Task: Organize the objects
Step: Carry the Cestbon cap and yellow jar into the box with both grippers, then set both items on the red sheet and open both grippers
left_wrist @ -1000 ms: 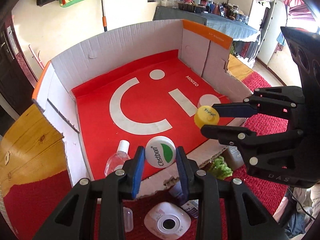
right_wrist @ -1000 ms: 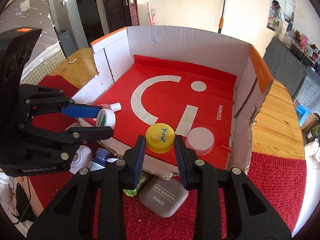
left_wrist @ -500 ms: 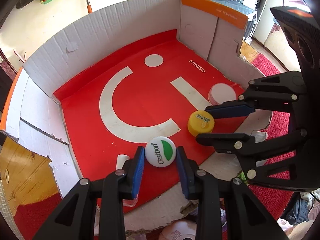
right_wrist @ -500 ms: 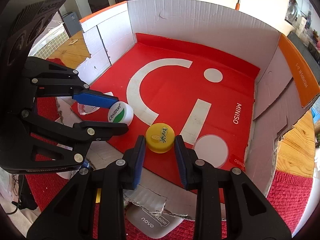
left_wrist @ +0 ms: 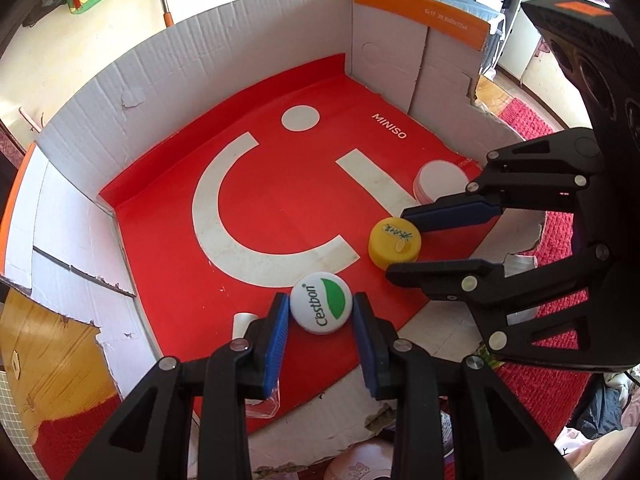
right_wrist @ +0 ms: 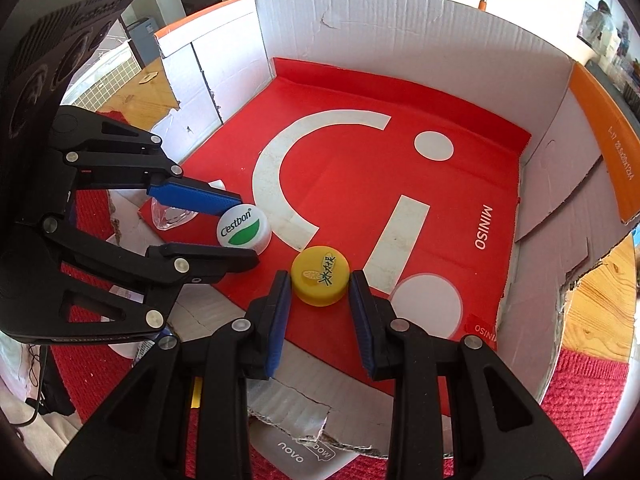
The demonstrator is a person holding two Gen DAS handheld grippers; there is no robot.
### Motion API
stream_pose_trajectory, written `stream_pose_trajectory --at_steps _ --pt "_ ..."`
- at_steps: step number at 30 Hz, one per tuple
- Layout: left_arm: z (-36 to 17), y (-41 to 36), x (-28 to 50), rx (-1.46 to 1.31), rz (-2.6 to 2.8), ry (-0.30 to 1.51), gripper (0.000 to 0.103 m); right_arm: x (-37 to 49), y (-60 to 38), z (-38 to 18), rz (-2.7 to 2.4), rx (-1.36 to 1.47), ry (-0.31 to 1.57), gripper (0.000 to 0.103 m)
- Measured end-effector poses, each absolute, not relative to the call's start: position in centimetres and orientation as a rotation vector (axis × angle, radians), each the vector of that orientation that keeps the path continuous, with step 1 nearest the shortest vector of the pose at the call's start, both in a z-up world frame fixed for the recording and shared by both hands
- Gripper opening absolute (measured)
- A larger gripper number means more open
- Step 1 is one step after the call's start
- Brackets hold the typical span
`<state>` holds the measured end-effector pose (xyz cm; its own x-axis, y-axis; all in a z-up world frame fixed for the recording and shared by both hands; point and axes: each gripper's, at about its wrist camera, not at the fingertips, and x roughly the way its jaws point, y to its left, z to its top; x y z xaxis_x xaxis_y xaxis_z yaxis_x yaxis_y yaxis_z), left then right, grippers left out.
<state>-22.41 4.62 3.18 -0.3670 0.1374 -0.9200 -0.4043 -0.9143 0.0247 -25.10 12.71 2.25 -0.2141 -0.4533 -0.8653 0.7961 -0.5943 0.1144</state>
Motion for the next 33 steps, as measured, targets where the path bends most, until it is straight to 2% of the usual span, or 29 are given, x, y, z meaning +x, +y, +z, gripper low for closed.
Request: stream_pose_trajectory --at_steps 33 --pt "4.0 3.7 -21.4 -1.517 2.341 0.305 0.039 -25.5 11.8 2.3 -1.913 1.183 0.495 0.029"
